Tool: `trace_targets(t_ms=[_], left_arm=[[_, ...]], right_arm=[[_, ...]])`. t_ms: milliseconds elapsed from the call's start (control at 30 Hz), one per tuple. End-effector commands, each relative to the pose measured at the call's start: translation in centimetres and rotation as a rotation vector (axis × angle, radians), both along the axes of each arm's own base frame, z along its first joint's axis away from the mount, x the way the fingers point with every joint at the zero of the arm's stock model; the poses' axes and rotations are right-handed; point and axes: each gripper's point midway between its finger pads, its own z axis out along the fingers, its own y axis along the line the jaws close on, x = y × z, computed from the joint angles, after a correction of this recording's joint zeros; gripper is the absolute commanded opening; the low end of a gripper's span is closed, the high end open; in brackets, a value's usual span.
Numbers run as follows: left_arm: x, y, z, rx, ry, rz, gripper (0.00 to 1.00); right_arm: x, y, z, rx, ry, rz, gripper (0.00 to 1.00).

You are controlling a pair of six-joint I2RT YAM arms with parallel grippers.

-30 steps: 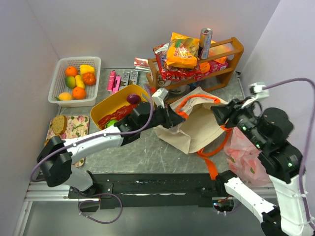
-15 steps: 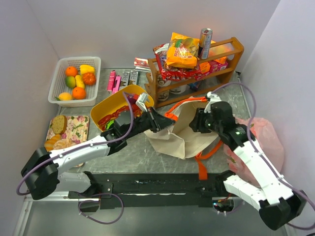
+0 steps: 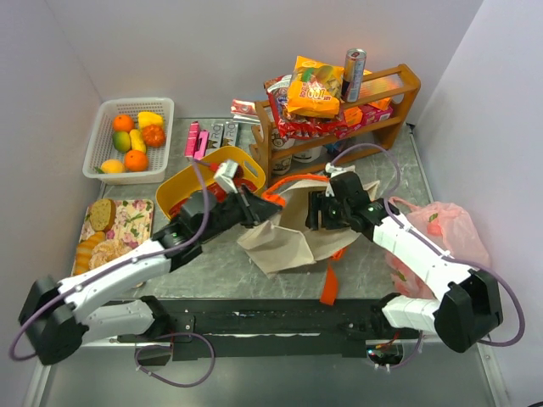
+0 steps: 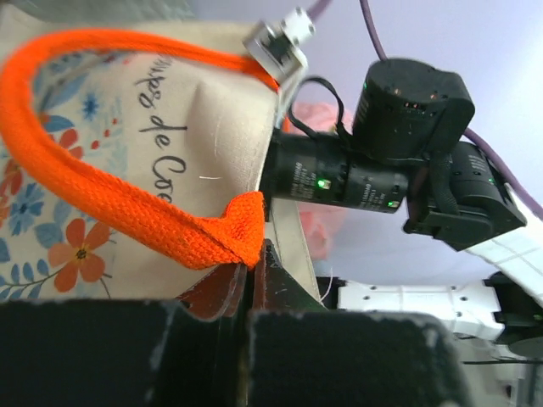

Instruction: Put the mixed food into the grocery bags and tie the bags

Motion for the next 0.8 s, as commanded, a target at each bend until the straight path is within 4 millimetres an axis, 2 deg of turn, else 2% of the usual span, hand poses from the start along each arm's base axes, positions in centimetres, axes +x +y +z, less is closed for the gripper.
trace_targets(t_ms=[0,133,167,233,367,433,467,500,567,600,667,700,767], left_arm=[[1.0,4.4,4.7,-0.009,-0.179,0.115,0.01],[1.8,7.4,3.4,0.068,-0.176,0.164,0.01],[2.5,8.6,2.8,0.089,-0.160,0.195,0.01],[2.6,9.6,2.7,0.091,-0.162,0.203,0.01],[2.1,8.5,2.0,0.098,-0.143,0.123,0.01],[1.9,7.9,1.6,0.106,-0.133,0.080,0.01],[1.9,7.8,1.6,0.107,-0.132,0.071,0.01],[1.7,7.6,1.6,0.109,-0.127,0.055,0.01],[1.6,7.2,1.9,0.102,-0.129,0.028,0.01],[1.6,7.1,2.4,0.093,-0.136,0.023,0.01],[1.4,6.6,2.6,0.089,-0.130,-0.009,0.01],[1.4,6.3,3.2,0.072,-0.133,-0.021,0.01],[0.8,5.7,4.1,0.038,-0.135,-0.067,0.01]], right_arm=[[-1.9,-3.6,-0.8,-0.140,0.056,-0.068,0.79],[-3.7,-4.7,-1.3,-0.171,0.111,-0.087,0.80],[-3.9,-4.8,-1.0,-0.169,0.107,-0.089,0.80],[-3.9,-4.9,-0.4,-0.164,0.092,-0.091,0.80],[-3.4,-4.4,1.4,-0.128,0.049,-0.082,0.80],[-3.0,-3.6,3.4,-0.093,0.007,-0.048,0.80],[-3.5,-2.8,4.7,-0.044,-0.014,-0.007,0.80],[-3.4,-2.3,6.6,-0.008,-0.061,0.016,0.80],[-4.4,-1.1,10.2,0.083,-0.146,0.097,0.80],[-4.7,-0.8,12.9,0.123,-0.204,0.125,0.80],[-5.7,-0.8,16.6,0.182,-0.296,0.154,0.81],[-5.9,-0.9,19.3,0.209,-0.364,0.158,0.81],[-6.0,-1.3,22.2,0.226,-0.436,0.142,0.82]])
